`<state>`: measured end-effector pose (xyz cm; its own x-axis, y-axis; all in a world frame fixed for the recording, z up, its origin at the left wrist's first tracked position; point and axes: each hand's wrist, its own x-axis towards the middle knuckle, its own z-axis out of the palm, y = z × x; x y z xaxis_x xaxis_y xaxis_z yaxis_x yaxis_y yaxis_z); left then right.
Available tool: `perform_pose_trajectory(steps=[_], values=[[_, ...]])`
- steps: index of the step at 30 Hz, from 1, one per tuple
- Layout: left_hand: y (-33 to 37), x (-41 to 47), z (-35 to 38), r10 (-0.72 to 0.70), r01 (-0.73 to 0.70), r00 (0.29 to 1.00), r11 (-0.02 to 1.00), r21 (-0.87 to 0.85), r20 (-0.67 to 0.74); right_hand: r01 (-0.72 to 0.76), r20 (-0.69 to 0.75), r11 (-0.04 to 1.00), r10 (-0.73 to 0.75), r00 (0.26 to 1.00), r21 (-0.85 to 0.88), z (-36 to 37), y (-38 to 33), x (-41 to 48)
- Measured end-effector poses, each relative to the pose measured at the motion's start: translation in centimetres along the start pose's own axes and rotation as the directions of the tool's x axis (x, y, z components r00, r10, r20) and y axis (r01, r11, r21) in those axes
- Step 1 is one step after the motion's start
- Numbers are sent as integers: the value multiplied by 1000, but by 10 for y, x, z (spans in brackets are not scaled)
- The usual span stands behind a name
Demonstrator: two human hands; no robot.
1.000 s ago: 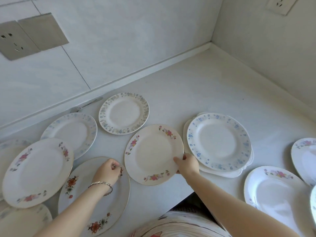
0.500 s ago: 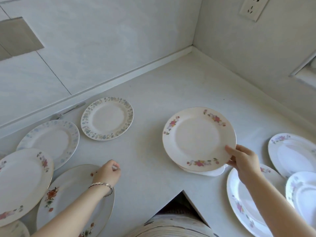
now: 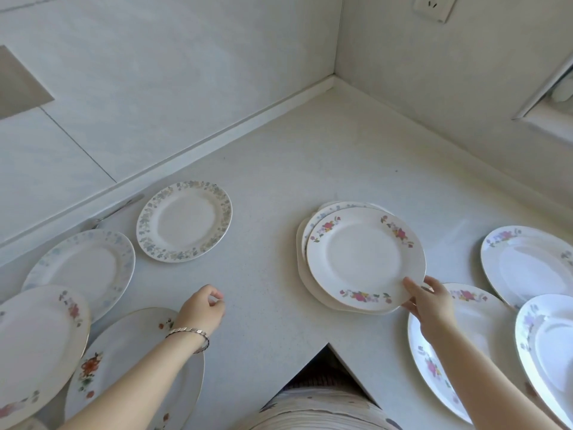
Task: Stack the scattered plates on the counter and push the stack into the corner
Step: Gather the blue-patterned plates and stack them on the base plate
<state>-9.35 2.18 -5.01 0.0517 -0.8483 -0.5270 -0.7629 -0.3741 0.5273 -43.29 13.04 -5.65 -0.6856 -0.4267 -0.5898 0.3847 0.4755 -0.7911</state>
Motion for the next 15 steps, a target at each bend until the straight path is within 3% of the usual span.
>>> perform_pose_trajectory(steps=[4,15], values=[[-6,1,0,-12,12,1000,1000,1,3,77,-123,928,-130,984,-365,7,13,1],[-8,7,8,-10,9,999,999,32,45,6,-195,933,-82,977,-359,23,8,0]])
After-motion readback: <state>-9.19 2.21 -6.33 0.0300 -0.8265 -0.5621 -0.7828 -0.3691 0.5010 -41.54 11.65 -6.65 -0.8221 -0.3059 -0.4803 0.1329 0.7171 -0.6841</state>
